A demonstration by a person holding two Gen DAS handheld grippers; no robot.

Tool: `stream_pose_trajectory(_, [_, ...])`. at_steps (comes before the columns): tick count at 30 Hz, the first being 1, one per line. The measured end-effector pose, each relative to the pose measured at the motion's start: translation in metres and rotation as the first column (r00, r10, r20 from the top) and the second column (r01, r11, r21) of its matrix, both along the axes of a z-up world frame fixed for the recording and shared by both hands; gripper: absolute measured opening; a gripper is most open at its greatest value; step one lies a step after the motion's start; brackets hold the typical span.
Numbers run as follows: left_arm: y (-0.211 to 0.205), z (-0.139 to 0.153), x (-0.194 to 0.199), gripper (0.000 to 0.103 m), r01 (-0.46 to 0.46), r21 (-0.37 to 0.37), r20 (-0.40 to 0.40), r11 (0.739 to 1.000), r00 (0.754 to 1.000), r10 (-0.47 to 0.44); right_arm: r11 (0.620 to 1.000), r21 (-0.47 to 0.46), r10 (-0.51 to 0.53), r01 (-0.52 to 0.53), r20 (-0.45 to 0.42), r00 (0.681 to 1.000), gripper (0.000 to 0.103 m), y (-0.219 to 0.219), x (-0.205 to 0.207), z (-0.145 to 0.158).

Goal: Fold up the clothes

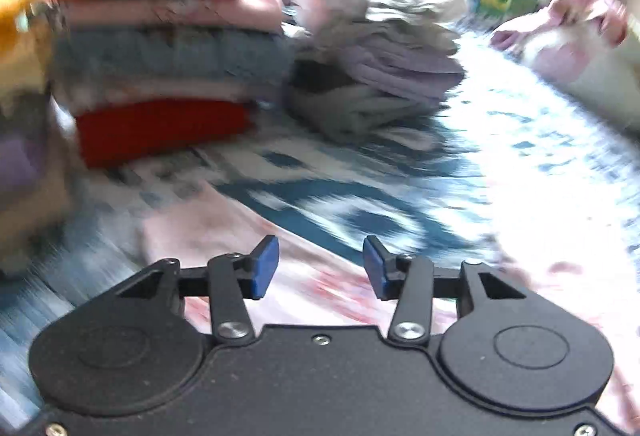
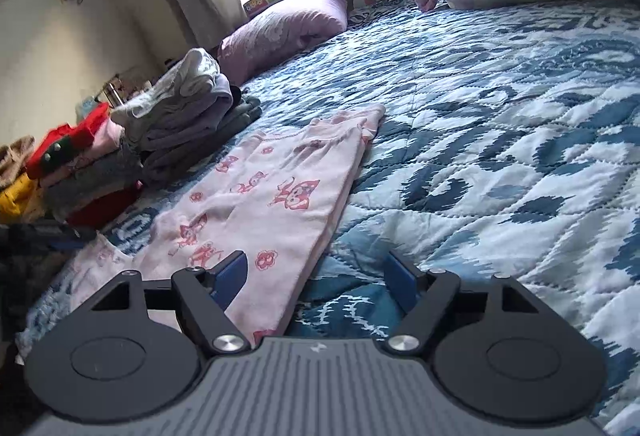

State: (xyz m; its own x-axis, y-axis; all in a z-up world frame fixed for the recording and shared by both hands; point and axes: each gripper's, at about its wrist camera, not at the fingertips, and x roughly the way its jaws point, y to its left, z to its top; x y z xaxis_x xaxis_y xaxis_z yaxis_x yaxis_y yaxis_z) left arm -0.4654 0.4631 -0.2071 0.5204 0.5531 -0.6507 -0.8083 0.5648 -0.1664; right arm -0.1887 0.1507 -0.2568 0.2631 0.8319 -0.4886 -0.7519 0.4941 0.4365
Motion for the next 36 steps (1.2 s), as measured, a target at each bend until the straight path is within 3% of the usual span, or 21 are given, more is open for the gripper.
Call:
stream_pose_trajectory(3, [-0.01,-0.023,-0.005,0.047,-0.027,-0.068,0.069,0.997,0.997,0.032,0.997,-0.065,-0.03,0.03,0.013,0.999,0.06,0.004,-0.002,0.006])
stream_pose_trajectory(6, [-0.019,-0.028,-0.007,0.064,0.004,-0.04,0.095,0.999,0.995,-0.001,0.991,-0.124,-0.043,0.043,0.003,0.999,0.058,0.012,0.002,0.018])
stream_pose_trajectory(8, [-0.017,-0.028,0.0,0.085,0.059,-0.044,0.077,0.997,0.995,-0.055,0.986,-0.159,-0.039,0.046,0.044,0.998,0.058,0.022,0.005,0.026])
stream_pose_trajectory(10, [-0.017,-0.028,0.007,0.092,0.115,-0.038,0.045,0.993,0.993,-0.113,0.982,-0.184,-0.039,0.05,0.064,0.997,0.053,0.036,0.015,0.032])
stream_pose_trajectory(13, [-0.026,-0.029,0.023,0.094,0.18,0.015,-0.085,0.984,0.98,-0.178,0.973,-0.225,-0.037,0.059,0.102,0.994,0.037,0.064,0.034,0.04])
stream_pose_trajectory(16, [-0.03,-0.028,0.029,0.094,0.203,0.027,-0.138,0.979,0.97,-0.198,0.965,-0.25,-0.046,0.075,0.119,0.992,0.036,0.092,0.055,0.047])
stream_pose_trajectory(23, [-0.009,-0.023,0.016,0.094,0.177,-0.078,-0.003,0.981,0.984,-0.178,0.941,-0.325,-0.048,0.097,0.157,0.987,0.034,0.131,0.081,0.043])
stream_pose_trajectory(25, [-0.008,-0.021,0.013,0.094,0.169,-0.092,0.017,0.981,0.986,-0.168,0.936,-0.34,-0.032,0.09,0.172,0.985,0.027,0.136,0.08,0.041])
stream_pose_trajectory(29, [-0.012,-0.02,0.015,0.094,0.171,-0.082,0.007,0.982,0.985,-0.171,0.927,-0.363,-0.031,0.095,0.178,0.984,0.024,0.141,0.08,0.036])
stream_pose_trajectory(31, [-0.013,-0.021,0.016,0.094,0.175,-0.071,-0.007,0.982,0.984,-0.176,0.932,-0.35,-0.037,0.099,0.179,0.983,0.017,0.14,0.079,0.036])
stream_pose_trajectory(36, [-0.015,-0.022,0.018,0.094,0.172,-0.06,-0.019,0.983,0.985,-0.174,0.936,-0.34,0.017,0.091,0.303,0.953,0.012,0.143,0.057,0.044])
